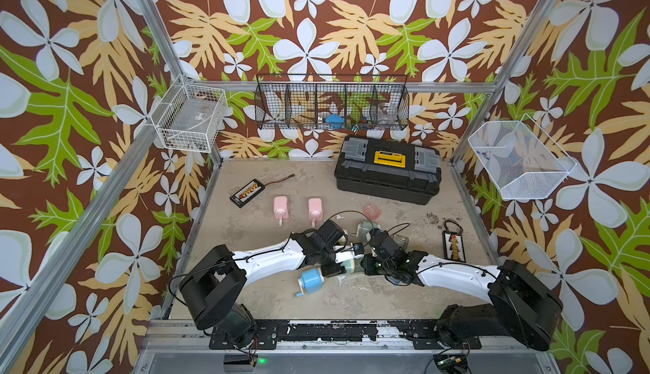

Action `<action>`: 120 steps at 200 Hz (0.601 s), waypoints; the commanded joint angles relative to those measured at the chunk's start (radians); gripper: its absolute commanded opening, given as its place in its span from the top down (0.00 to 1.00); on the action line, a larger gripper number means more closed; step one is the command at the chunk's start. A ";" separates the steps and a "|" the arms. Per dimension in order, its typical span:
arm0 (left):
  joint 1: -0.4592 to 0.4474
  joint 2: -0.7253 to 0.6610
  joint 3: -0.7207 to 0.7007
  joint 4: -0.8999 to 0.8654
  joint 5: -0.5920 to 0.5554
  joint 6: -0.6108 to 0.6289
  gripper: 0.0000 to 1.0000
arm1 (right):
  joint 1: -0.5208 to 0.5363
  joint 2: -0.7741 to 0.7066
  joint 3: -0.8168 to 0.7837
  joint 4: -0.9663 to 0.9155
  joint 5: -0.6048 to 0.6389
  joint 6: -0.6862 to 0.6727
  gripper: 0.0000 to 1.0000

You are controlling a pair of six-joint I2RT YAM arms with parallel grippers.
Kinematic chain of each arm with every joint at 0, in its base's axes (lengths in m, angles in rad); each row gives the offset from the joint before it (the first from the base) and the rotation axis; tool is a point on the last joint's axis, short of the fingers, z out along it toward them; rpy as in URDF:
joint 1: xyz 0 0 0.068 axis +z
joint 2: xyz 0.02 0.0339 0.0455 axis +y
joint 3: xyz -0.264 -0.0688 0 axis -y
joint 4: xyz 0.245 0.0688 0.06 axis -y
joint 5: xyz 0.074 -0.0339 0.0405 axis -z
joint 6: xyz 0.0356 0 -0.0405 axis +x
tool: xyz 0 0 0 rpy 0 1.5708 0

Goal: Put the tray back into the pencil sharpener
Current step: Close the container of the pencil sharpener.

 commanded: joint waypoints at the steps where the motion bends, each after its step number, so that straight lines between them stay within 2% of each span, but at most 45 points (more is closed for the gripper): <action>1: -0.002 0.003 -0.010 0.000 -0.007 0.003 0.55 | -0.010 -0.027 -0.022 0.096 -0.114 0.026 0.82; 33: -0.002 0.003 -0.011 0.000 -0.010 0.004 0.56 | -0.023 -0.052 -0.054 0.140 -0.160 0.032 0.83; 75: -0.002 -0.008 -0.020 0.007 -0.008 0.009 0.57 | -0.027 -0.038 -0.061 0.137 -0.147 0.030 0.86; 120: -0.002 -0.007 -0.022 0.007 -0.014 0.007 0.58 | -0.031 -0.079 -0.077 0.157 -0.169 0.033 0.80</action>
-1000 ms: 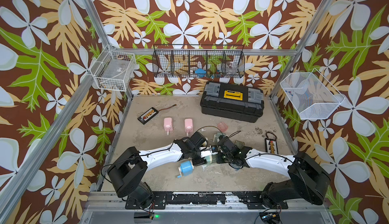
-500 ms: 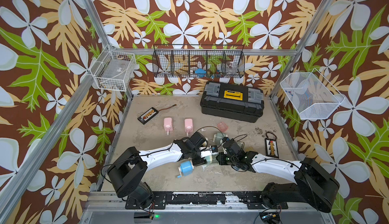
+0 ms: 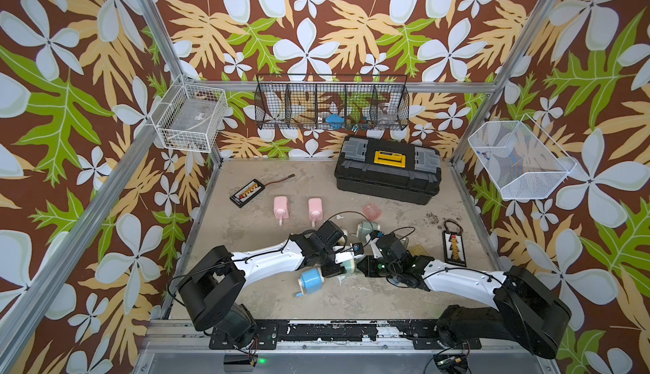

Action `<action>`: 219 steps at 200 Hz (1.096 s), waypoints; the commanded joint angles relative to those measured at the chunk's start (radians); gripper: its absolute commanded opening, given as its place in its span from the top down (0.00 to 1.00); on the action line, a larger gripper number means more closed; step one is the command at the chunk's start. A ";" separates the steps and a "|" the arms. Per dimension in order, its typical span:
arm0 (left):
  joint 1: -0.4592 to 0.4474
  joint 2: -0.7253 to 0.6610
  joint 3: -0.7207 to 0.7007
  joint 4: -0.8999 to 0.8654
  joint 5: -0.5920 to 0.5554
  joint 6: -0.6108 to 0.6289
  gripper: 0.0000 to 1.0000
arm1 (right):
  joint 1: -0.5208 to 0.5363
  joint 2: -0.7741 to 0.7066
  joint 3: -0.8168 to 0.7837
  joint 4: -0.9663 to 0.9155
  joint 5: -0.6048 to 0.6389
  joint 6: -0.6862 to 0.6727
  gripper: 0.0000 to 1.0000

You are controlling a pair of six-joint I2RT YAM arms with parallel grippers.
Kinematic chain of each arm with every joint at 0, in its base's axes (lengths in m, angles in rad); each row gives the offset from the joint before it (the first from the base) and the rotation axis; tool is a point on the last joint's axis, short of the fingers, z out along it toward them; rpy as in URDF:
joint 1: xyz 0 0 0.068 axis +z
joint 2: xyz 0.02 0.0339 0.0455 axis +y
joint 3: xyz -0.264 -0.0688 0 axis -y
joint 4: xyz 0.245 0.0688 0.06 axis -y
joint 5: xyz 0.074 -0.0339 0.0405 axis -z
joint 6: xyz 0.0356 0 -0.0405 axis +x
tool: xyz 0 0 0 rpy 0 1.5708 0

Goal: Put the tray back into the pencil sharpener
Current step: Close the container of the pencil sharpener.

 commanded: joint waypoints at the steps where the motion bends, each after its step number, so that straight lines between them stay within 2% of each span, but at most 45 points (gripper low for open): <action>1: -0.001 0.003 -0.005 -0.017 -0.011 0.011 0.58 | -0.003 -0.038 -0.005 0.024 -0.008 0.006 0.80; 38: -0.001 0.001 -0.009 -0.013 -0.016 0.011 0.62 | -0.014 -0.161 -0.040 -0.048 0.078 -0.002 0.70; 72: -0.001 0.003 -0.012 -0.005 -0.018 0.010 0.72 | -0.020 -0.134 -0.046 -0.101 0.155 0.017 0.77; 124: 0.000 0.001 -0.020 0.003 -0.016 0.008 0.82 | -0.021 -0.039 -0.007 -0.038 0.080 -0.014 0.86; 219: -0.001 0.000 -0.031 0.013 -0.001 0.013 1.00 | -0.013 0.068 -0.008 0.115 -0.076 -0.014 0.88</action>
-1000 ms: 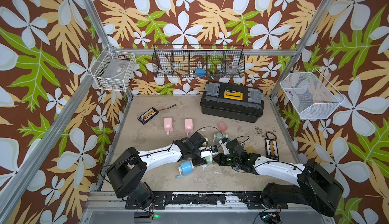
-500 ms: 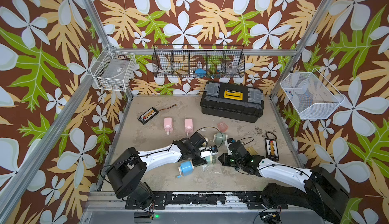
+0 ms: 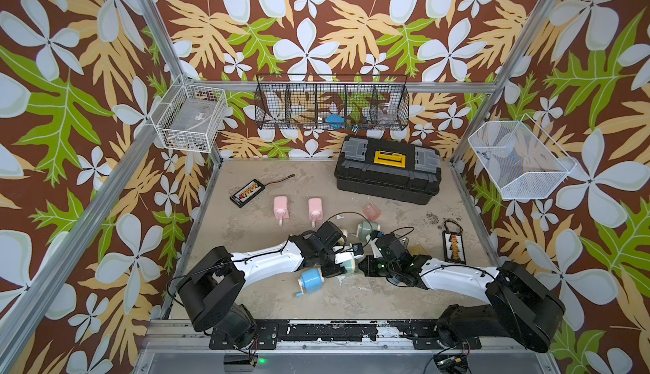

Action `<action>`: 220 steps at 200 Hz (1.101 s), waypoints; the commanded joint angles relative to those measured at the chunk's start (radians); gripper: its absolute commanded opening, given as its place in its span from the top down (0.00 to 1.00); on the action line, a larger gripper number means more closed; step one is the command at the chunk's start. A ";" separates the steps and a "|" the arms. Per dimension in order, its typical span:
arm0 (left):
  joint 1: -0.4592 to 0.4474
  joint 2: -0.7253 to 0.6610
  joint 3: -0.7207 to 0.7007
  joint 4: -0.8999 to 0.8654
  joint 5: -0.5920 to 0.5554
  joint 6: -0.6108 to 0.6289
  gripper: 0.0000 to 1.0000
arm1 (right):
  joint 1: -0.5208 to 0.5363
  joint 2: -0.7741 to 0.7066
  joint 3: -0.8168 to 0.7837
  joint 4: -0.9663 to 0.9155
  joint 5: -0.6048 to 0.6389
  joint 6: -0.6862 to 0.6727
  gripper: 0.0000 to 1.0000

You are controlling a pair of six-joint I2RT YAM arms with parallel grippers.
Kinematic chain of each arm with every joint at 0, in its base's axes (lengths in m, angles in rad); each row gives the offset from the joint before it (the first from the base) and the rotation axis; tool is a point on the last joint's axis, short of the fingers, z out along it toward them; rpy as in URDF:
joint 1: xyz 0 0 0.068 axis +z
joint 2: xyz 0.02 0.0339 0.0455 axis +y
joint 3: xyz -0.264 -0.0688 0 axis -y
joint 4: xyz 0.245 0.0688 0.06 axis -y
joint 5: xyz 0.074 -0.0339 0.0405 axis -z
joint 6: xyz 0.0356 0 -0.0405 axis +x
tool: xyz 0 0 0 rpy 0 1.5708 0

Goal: Put the tray back into the pencil sharpener
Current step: Close the container of the pencil sharpener, then place the pencil sharpener at the center of the board.

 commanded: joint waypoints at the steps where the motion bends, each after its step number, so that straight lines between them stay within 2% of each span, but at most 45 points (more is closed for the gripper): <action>1: 0.000 0.004 -0.011 -0.021 -0.002 0.013 1.00 | 0.003 0.012 -0.006 0.082 -0.070 0.002 0.88; 62: -0.001 0.004 -0.010 -0.018 -0.009 0.013 1.00 | 0.003 0.045 -0.016 0.175 -0.141 0.024 0.88; 100: -0.001 -0.008 -0.011 -0.016 -0.016 0.005 1.00 | 0.001 -0.028 -0.035 0.121 -0.076 0.027 0.84; 146: -0.001 -0.084 -0.005 -0.029 0.000 -0.054 1.00 | -0.001 -0.330 -0.056 -0.156 0.161 0.026 0.83; 189: -0.001 -0.210 0.011 -0.055 0.023 -0.161 1.00 | -0.001 -0.653 -0.044 -0.298 0.271 0.021 0.81; 220: 0.000 -0.309 0.020 -0.094 -0.017 -0.228 1.00 | -0.001 -0.777 -0.024 -0.363 0.331 0.015 0.81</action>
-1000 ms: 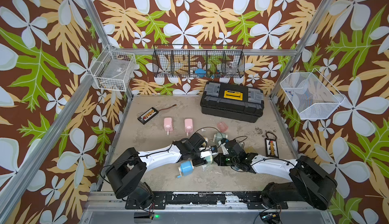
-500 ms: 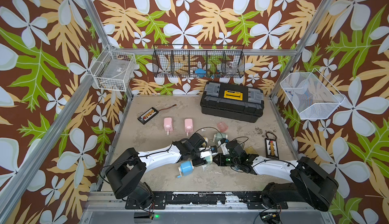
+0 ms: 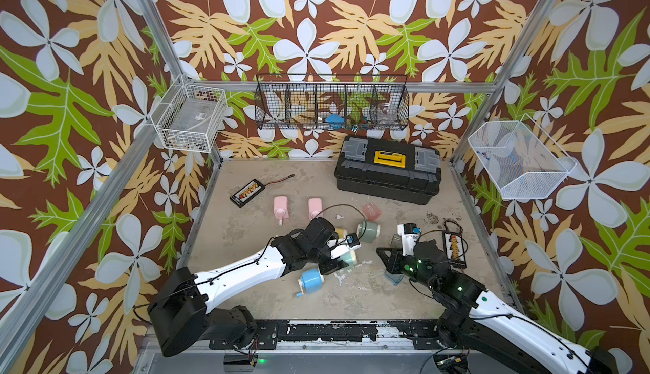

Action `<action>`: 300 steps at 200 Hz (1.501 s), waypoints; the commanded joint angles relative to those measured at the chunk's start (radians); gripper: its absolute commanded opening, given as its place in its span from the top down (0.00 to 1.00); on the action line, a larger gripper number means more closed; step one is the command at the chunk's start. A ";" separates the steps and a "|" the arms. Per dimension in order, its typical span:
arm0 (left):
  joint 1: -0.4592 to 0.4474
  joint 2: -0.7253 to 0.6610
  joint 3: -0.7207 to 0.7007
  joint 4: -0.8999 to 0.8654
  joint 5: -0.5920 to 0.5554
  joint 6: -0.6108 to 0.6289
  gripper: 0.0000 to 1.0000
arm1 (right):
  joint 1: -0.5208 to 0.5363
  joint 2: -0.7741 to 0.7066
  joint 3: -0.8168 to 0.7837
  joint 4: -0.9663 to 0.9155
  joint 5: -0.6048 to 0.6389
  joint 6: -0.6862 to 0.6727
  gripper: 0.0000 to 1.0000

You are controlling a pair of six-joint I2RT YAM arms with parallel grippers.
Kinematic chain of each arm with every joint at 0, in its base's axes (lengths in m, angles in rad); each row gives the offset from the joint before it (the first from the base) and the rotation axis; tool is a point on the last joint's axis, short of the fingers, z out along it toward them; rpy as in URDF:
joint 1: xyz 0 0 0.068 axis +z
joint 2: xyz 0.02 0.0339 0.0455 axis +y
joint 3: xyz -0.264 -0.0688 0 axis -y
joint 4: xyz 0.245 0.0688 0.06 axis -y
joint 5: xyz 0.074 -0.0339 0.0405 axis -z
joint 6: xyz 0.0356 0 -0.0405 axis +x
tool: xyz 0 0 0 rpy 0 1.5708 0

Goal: Put the tray back into the pencil sharpener
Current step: Place the pencil sharpener at the center of the board.

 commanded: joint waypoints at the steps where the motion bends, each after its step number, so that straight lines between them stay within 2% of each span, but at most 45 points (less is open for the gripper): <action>1: 0.000 -0.059 0.013 -0.033 -0.023 -0.079 1.00 | 0.001 -0.060 0.017 -0.087 0.085 -0.014 0.81; 43: 0.022 -0.170 0.040 -0.061 -0.245 -0.254 1.00 | 0.001 -0.129 0.026 -0.129 0.128 -0.020 0.81; 89: 0.060 -0.217 0.089 -0.112 -0.491 -0.400 1.00 | 0.001 -0.143 0.026 -0.142 0.135 -0.021 0.80; 136: 0.215 -0.164 0.141 -0.156 -0.508 -0.505 1.00 | 0.001 -0.147 0.017 -0.143 0.125 -0.026 0.80; 185: 0.515 -0.088 0.127 -0.141 -0.449 -0.588 1.00 | 0.001 -0.165 -0.017 -0.112 0.103 -0.011 0.80; 198: 0.572 -0.078 0.109 -0.118 -0.415 -0.598 1.00 | 0.000 -0.168 -0.032 -0.085 0.091 -0.009 0.80; 212: 0.621 -0.060 0.103 -0.102 -0.447 -0.597 1.00 | 0.000 -0.167 -0.041 -0.067 0.079 -0.008 0.80; 234: 0.710 -0.001 0.125 -0.073 -0.415 -0.597 1.00 | 0.000 -0.166 -0.052 -0.039 0.059 -0.009 0.80; 271: 0.750 0.169 0.239 -0.094 -0.428 -0.530 1.00 | 0.000 -0.165 -0.054 -0.016 0.028 -0.014 0.79; 300: 0.799 0.249 0.286 -0.101 -0.416 -0.465 1.00 | 0.001 -0.168 -0.043 -0.029 0.024 -0.023 0.79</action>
